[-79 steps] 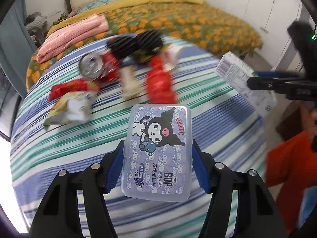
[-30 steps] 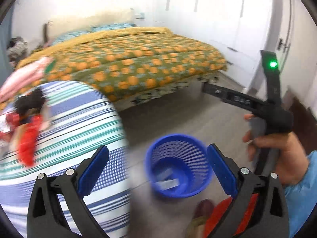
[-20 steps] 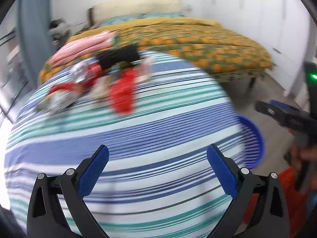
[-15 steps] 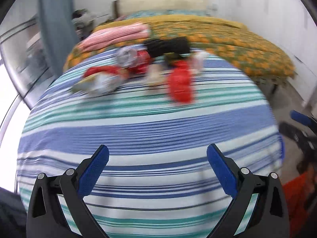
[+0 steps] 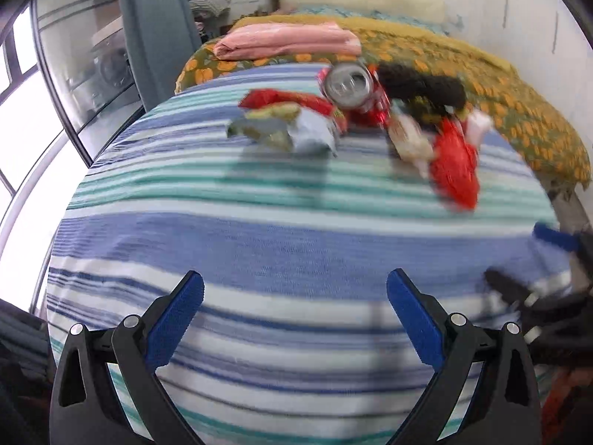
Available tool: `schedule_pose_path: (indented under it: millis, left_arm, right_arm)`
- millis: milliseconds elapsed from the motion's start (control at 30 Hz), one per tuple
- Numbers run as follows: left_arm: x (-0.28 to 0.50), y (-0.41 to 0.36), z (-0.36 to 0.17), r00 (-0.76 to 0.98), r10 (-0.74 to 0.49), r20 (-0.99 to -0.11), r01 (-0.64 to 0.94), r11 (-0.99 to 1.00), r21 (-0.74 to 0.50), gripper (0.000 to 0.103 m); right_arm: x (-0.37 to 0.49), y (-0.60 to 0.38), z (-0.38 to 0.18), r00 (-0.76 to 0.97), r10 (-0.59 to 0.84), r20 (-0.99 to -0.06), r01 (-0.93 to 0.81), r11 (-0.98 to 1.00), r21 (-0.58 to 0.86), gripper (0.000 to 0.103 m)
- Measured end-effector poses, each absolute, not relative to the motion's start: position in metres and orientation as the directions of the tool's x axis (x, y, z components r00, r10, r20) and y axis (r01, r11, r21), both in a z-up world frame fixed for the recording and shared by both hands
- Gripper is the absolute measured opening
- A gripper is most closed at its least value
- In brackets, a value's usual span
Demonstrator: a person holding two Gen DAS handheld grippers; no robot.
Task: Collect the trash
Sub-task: 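Move both tools back over the table toward the remaining trash, then grasp the red plastic bag with the right tool while the left tool grasps the snack wrapper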
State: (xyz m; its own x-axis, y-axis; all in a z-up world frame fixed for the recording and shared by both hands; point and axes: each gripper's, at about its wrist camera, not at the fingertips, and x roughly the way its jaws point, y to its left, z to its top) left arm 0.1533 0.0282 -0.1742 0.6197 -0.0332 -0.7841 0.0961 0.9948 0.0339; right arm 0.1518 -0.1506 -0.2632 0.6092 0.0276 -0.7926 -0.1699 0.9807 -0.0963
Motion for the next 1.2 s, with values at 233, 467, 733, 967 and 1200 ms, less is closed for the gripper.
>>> schedule_pose_path:
  millis: [233, 467, 733, 967, 1200]
  left_arm:
    - [0.214, 0.014, -0.137, 0.673, 0.042, -0.739, 0.014, 0.997, 0.07, 0.098]
    - [0.304, -0.003, -0.151, 0.579, 0.304, -0.757, -0.233, 0.951, 0.203, 0.098]
    - [0.274, 0.041, -0.163, 0.586, 0.221, -0.779, -0.163, 0.975, 0.153, 0.099]
    - [0.264, 0.092, -0.14, 0.642, -0.046, -0.765, -0.038, 0.995, -0.092, 0.098]
    - [0.3, 0.042, -0.158, 0.53, -0.219, -0.819, 0.307, 0.95, -0.056, 0.099]
  right_arm:
    - [0.155, -0.144, -0.269, 0.627, 0.041, -0.778, -0.166, 0.983, -0.082, 0.098]
    - [0.158, -0.144, -0.269, 0.623, 0.048, -0.781, -0.165, 0.984, -0.071, 0.098]
    - [0.157, -0.144, -0.269, 0.623, 0.05, -0.78, -0.165, 0.984, -0.069, 0.098]
    - [0.156, -0.143, -0.269, 0.624, 0.048, -0.78, -0.164, 0.984, -0.071, 0.098]
    - [0.156, -0.144, -0.268, 0.625, 0.047, -0.779, -0.162, 0.984, -0.07, 0.098]
